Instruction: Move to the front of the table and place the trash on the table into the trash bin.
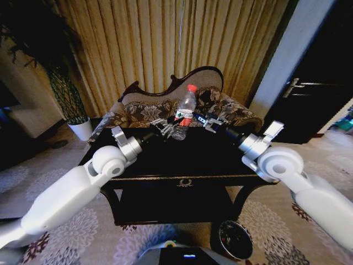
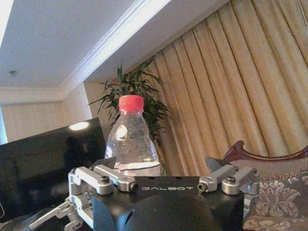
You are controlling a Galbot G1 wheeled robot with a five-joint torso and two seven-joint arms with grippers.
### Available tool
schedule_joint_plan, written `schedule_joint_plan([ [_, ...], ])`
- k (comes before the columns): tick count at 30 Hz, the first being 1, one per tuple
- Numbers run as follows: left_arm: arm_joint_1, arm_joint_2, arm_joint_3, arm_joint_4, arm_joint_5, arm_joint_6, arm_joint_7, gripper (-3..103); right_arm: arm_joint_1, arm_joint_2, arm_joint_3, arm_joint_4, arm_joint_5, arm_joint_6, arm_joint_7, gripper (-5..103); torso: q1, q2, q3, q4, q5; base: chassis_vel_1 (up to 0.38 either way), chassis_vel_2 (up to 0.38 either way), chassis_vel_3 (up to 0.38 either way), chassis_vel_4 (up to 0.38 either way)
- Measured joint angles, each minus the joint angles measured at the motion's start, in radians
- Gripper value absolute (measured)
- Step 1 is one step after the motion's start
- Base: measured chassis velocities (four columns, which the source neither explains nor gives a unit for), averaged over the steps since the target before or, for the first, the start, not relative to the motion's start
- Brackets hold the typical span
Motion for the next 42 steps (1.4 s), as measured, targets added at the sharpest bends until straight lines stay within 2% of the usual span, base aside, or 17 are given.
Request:
schedule_joint_plan([
  [14, -0.017, -0.003, 0.027, -0.022, -0.003, 0.009, -0.005, 17, -0.001, -0.006, 0.0, 0.01, -0.005, -0.001, 0.001, 100, 0.0, 0.0, 0.0, 0.0, 0.0, 0.0, 0.0, 0.0, 0.0],
  [32, 0.009, 0.017, 0.011, -0.059, -0.012, 0.012, 0.0, 17, -0.006, -0.016, 0.008, 0.036, -0.006, -0.001, 0.002, 100, 0.0, 0.0, 0.0, 0.0, -0.0001, 0.0, 0.0, 0.0, 0.0],
  [33, 0.009, 0.017, 0.013, -0.06, -0.012, 0.013, 0.002, 17, -0.007, -0.017, 0.008, 0.037, -0.007, -0.001, 0.002, 103, 0.0, 0.0, 0.0, 0.0, 0.0, 0.0, 0.0, 0.0, 0.0],
  [38, 0.012, 0.016, 0.014, -0.06, -0.014, 0.015, 0.003, 17, -0.015, -0.019, 0.011, 0.037, -0.013, 0.0, 0.002, 94, 0.0, 0.0, 0.0, 0.0, 0.0, 0.0, 0.0, 0.0, 0.0],
  [42, 0.029, 0.015, 0.008, -0.067, -0.014, 0.016, 0.01, 12, -0.023, -0.02, 0.012, 0.034, -0.026, 0.0, 0.003, 83, 0.0, 0.0, 0.0, 0.0, -0.0001, 0.0, 0.0, 0.0, 0.0],
])
